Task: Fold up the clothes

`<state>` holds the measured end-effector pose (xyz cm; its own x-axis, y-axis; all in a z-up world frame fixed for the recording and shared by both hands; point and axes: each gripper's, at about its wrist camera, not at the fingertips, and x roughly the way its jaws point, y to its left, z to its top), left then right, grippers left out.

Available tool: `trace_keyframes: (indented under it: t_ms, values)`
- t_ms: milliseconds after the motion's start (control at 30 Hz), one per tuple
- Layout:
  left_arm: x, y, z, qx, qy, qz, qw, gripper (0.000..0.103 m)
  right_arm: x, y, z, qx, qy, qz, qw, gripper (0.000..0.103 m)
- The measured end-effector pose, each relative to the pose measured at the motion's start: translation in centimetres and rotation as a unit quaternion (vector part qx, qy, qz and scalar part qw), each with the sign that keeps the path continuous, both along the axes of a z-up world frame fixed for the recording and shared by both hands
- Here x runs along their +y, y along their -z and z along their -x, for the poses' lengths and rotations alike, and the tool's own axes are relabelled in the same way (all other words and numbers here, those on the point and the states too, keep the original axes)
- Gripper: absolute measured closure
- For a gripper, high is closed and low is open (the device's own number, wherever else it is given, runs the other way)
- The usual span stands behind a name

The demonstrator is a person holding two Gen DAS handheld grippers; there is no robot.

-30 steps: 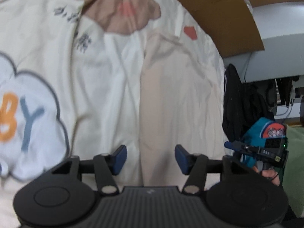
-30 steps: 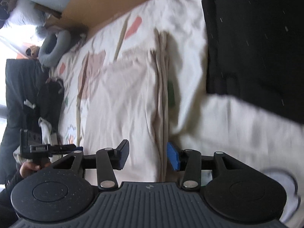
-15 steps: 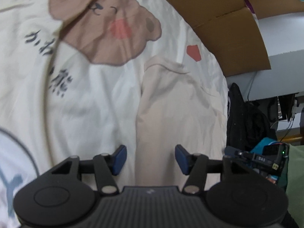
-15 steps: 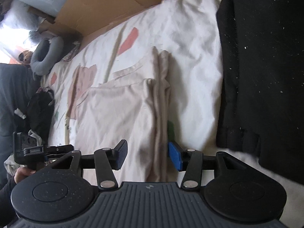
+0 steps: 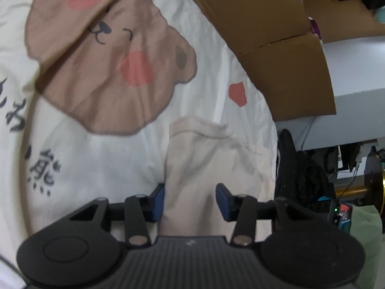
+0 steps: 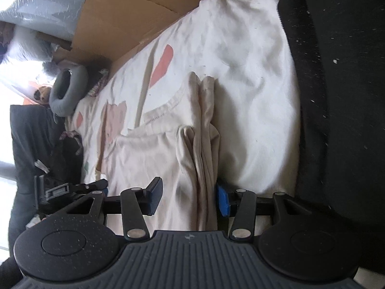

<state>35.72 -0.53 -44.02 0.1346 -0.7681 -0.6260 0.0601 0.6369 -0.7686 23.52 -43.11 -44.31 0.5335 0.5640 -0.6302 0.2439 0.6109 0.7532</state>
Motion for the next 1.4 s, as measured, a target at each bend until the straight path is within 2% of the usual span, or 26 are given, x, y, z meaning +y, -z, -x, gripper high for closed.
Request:
trace_keyframes:
  t_ms: [233,300,333,367,500,600,700,800,1033,1167,1200,1267,1400]
  values:
    - [-0.3,1.0,-2.1,-0.003,-0.015,0.018,0.9997,0.079,0.6,0.6,-2.2,-0.007,-0.009,-0.008,1.000,0.055]
    - [-0.7,0.9,-2.6,-0.006,-0.010,0.015,0.9998,0.085,0.7,0.6,-2.8,-0.006,-0.015,-0.001,1.000,0.063]
    - [-0.9,0.9,-2.8,-0.009,-0.008,0.016,0.9998,0.090,0.8,0.6,-3.1,-0.005,-0.018,0.003,1.000,0.075]
    - [-0.9,0.8,-3.0,-0.012,-0.007,0.016,0.9998,0.092,0.8,0.6,-3.3,-0.005,-0.020,0.004,1.000,0.079]
    - [-0.6,0.5,-2.9,-0.020,-0.012,0.023,0.9995,0.093,0.4,0.2,-3.5,-0.015,-0.023,0.001,1.000,0.079]
    - [-0.4,0.7,-2.7,-0.014,-0.007,0.018,0.9997,0.081,0.1,0.3,-3.3,-0.016,-0.025,0.000,1.000,0.078]
    - [-0.3,1.2,-2.5,-0.001,0.001,0.025,0.9997,0.077,0.0,0.6,-3.2,-0.013,-0.031,-0.005,0.999,0.077]
    - [-0.5,1.5,-2.3,0.001,0.008,0.032,0.9995,0.076,0.1,0.8,-3.4,-0.014,-0.036,-0.009,0.999,0.068]
    - [-2.1,2.1,-2.5,-0.002,0.034,0.052,0.9981,0.077,1.1,1.3,-4.8,-0.018,-0.051,-0.011,0.998,0.066]
    - [-2.9,1.8,-2.6,-0.007,0.047,0.045,0.9979,0.086,1.4,1.1,-5.3,-0.020,-0.063,0.000,0.998,0.066]
    - [-2.9,1.7,-2.6,-0.010,0.047,0.040,0.9980,0.094,1.5,1.0,-5.4,-0.020,-0.067,0.006,0.998,0.068]
    - [-2.9,1.5,-2.4,-0.013,0.046,0.034,0.9983,0.094,1.7,0.7,-5.6,-0.016,-0.069,0.016,0.997,0.083]
    - [-3.2,0.1,-2.3,-0.034,0.051,0.011,0.9980,0.098,2.0,-0.2,-5.5,-0.017,-0.081,0.045,0.996,0.088]
